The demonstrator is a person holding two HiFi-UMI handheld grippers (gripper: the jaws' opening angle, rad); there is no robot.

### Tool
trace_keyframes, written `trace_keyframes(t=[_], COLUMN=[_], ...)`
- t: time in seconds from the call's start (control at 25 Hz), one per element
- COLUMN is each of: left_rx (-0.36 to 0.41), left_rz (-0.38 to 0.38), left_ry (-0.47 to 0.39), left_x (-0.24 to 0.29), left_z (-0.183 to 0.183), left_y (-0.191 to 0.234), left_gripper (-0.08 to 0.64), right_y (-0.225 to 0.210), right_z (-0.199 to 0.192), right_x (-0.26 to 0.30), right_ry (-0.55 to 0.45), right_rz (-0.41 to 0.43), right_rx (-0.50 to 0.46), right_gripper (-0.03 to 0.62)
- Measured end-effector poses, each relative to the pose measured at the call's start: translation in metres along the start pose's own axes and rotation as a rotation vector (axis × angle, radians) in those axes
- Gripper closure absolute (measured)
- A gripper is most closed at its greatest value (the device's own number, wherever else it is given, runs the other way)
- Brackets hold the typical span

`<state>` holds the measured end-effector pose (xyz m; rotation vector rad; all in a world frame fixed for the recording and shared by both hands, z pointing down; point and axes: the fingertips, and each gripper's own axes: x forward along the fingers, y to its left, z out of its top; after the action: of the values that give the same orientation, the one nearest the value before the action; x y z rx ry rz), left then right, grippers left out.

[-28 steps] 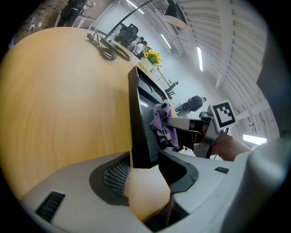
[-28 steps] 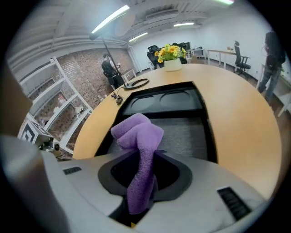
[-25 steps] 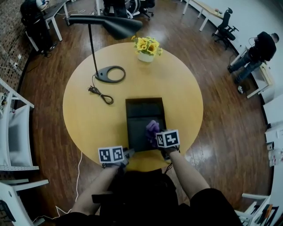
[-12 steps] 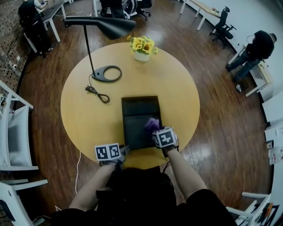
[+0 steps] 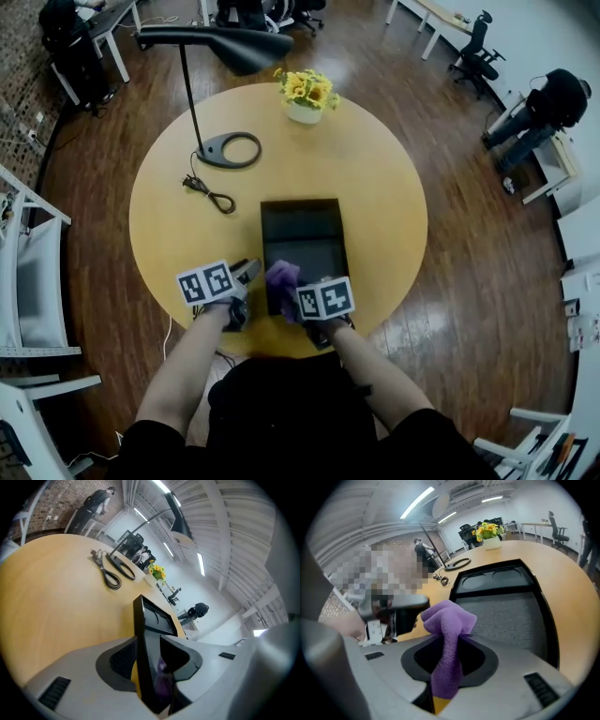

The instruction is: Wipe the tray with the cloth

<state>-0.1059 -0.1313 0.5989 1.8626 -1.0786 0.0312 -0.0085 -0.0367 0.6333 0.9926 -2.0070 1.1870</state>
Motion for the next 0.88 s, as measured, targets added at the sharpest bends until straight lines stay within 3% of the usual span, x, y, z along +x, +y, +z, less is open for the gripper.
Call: trace_keyframes(t=[0.16,0.36,0.6,0.88], left_rx=[0.133,0.223,0.189,0.204], left_rz=[0.004,0.089,0.126,0.127], left_ry=[0.185,0.264,0.282,0.299], left_x=[0.063,0.078,0.086,0.088], left_z=[0.01,0.002,-0.004,-0.006], left_y=[-0.016,-0.001,0.009,0.012], left_gripper=[0.38,0.427,0.446,0.443], right_y=[0.01,0.02,0.002,-0.037], right_z=[-0.002,-0.008,-0.017,-0.023], right_x=[0.011,0.018,0.014,-0.005], right_ry=[0.029,0.097,0.136,0.13], right_rz=[0.001,0.016,-0.064,-0.144], right_rx=[-0.003,-0.027,-0.166,-0.267], right_gripper=[0.499,0.499,0.499,0.497])
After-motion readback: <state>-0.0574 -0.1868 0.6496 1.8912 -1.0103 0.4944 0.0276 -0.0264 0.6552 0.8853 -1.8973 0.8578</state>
